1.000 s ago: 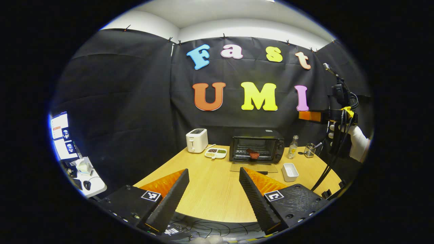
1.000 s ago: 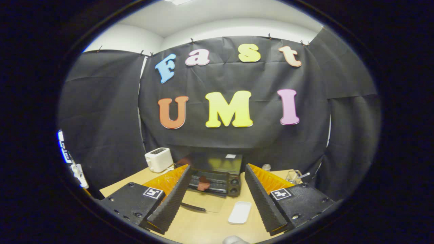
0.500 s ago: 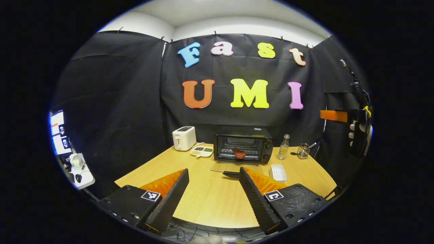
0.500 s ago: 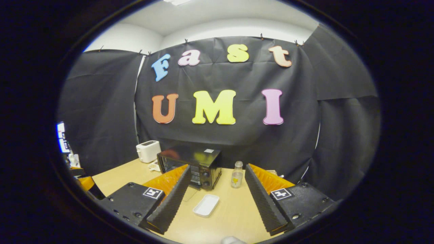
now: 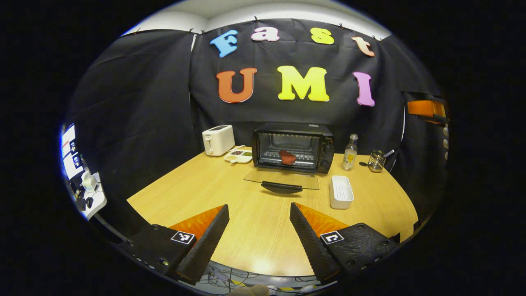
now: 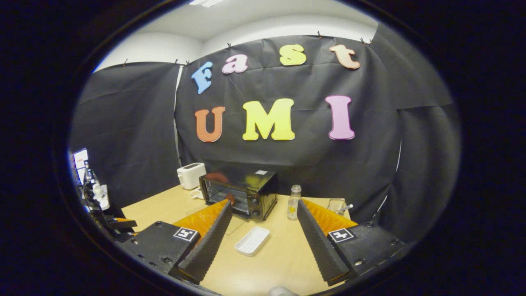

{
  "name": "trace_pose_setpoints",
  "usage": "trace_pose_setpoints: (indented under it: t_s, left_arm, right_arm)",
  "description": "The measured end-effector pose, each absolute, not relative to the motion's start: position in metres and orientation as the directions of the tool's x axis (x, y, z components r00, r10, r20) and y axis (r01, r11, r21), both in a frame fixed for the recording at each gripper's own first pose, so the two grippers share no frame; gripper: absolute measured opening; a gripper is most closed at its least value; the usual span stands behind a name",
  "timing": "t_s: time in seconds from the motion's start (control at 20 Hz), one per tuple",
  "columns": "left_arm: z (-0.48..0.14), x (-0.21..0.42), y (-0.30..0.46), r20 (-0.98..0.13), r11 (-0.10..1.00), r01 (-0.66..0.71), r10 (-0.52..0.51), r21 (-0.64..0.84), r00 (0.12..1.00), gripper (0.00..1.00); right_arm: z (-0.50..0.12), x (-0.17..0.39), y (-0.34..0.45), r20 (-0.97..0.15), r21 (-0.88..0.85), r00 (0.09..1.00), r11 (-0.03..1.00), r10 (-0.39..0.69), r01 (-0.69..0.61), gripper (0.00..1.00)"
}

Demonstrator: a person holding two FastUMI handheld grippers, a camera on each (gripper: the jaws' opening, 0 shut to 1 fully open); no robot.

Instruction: Open the electric oven with the left hand, put the food in, and close the electric oven.

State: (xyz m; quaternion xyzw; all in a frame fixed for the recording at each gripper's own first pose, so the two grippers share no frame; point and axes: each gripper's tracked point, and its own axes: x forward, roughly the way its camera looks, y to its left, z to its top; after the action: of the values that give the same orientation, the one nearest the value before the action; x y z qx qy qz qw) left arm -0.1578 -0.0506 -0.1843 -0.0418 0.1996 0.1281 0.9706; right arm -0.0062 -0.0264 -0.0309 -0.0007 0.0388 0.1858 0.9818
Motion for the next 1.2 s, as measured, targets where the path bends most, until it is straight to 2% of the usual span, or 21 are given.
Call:
trace_pose_setpoints:
  t_s: [0.35,0.65,0.9,1.2]
  left_arm:
    - [-0.236,-0.055,-0.059,-0.435,0.996,-0.078,0.049,-0.049,0.899,0.95]
    - [-0.291,0.011,-0.056,-0.497,0.995,0.051,-0.088,-0.087,0.863,0.96]
    - [-0.325,0.034,-0.048,-0.529,0.996,0.074,-0.092,-0.054,0.844,0.95]
    - [-0.340,0.052,-0.044,-0.538,0.997,0.067,-0.083,-0.050,0.839,0.95]
  right_arm:
    - [-0.027,0.000,-0.028,-0.126,0.000,0.965,0.973,0.228,-0.230,1.00]
    - [-0.013,-0.004,-0.028,-0.129,-0.048,0.991,0.998,0.029,-0.036,1.00]
    - [-0.023,-0.011,-0.028,-0.162,-0.072,0.985,0.996,-0.062,0.051,1.00]
    - [-0.027,-0.006,-0.019,-0.189,-0.100,0.978,0.993,-0.086,0.068,1.00]
